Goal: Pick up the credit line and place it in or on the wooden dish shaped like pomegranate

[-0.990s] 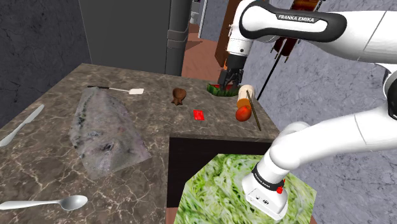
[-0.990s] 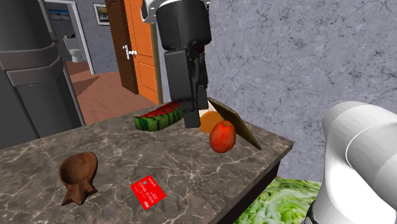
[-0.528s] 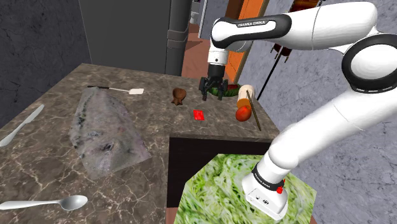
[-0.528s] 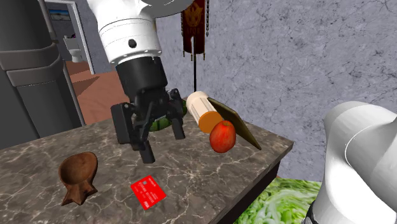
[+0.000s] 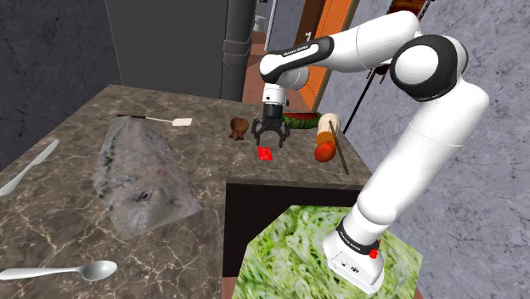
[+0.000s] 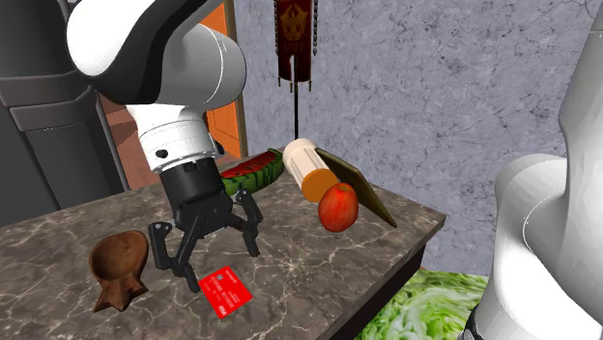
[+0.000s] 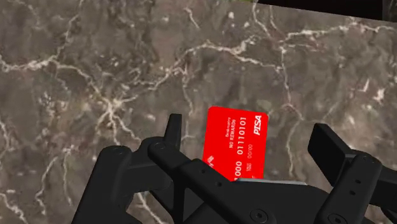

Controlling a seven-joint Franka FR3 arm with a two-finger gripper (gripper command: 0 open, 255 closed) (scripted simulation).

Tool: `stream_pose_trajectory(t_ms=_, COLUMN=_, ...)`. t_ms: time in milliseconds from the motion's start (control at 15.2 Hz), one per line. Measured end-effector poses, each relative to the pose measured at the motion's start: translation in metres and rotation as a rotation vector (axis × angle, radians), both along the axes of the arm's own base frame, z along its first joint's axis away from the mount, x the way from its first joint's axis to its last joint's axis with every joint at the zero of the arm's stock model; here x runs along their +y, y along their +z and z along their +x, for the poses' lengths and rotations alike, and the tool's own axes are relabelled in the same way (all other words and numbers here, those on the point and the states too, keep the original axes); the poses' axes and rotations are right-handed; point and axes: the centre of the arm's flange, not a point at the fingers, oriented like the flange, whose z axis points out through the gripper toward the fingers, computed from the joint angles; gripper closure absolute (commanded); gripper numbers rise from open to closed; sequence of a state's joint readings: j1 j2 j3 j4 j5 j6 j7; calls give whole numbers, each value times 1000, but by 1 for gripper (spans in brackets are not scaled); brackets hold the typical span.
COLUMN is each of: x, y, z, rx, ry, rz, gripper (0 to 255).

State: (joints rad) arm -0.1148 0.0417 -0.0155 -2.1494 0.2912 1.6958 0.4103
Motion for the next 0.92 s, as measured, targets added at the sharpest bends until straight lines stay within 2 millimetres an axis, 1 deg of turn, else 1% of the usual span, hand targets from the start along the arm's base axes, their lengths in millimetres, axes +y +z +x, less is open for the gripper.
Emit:
stream_pose_trajectory(t_ms=132, x=0, y=-15, z=3, rx=20, ry=-28, rz=0, gripper=0)
stream_pose_trajectory(t_ms=528, x=10, y=-43, z=-8, rx=27, ry=-37, rz=0, gripper=0)
stream_pose_trajectory(t_ms=924, x=11, y=-46, z=-9, rx=27, ry=-38, rz=0, gripper=0)
